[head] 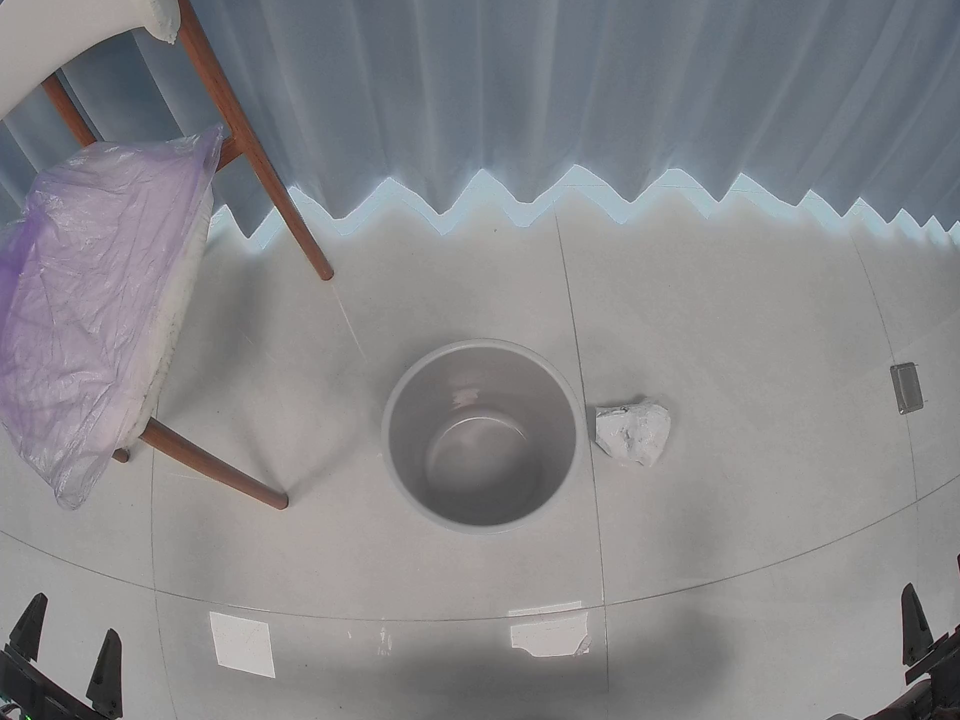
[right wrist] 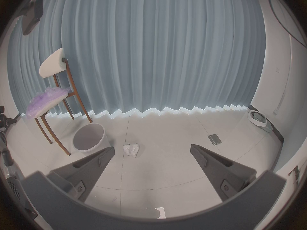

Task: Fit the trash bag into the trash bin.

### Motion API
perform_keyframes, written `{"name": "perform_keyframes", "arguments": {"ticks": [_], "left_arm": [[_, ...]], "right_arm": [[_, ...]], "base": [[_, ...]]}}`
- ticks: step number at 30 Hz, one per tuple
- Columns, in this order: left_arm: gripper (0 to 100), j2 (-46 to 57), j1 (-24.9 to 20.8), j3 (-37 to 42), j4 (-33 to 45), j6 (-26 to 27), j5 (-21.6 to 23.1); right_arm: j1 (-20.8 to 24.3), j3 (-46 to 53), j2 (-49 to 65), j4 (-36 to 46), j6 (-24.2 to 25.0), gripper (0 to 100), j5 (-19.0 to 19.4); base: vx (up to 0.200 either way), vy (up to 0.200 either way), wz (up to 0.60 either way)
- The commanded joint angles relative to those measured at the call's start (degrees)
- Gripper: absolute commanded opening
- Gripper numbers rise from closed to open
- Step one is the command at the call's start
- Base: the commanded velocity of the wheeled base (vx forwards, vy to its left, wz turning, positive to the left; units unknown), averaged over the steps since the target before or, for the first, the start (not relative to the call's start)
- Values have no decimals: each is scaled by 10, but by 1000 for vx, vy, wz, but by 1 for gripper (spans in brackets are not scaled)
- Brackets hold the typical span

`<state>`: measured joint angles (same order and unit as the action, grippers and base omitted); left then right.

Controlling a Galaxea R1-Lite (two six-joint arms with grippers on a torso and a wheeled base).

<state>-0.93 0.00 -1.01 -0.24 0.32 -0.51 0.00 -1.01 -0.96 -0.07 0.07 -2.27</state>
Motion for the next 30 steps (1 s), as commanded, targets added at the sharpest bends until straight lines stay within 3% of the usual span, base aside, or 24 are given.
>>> {"name": "perform_keyframes", "arguments": {"ticks": [1,15,19,26,30], "left_arm": [[100,9,0,10,-2,1,2],[100,9,1,10,-6,2,2],[100,9,0,10,-105,6,3],[100,9,0,10,-114,50,2],[100,9,0,3,-114,49,4]], "right_arm": [[0,10,10,0,0,100,0],[0,10,10,0,2,100,-1],[0,10,10,1,-1,100,1],[0,10,10,1,-1,100,1],[0,10,10,1,-1,100,1]], "base": [[0,0,0],[0,0,0],[0,0,0],[0,0,0],[0,0,0]]}}
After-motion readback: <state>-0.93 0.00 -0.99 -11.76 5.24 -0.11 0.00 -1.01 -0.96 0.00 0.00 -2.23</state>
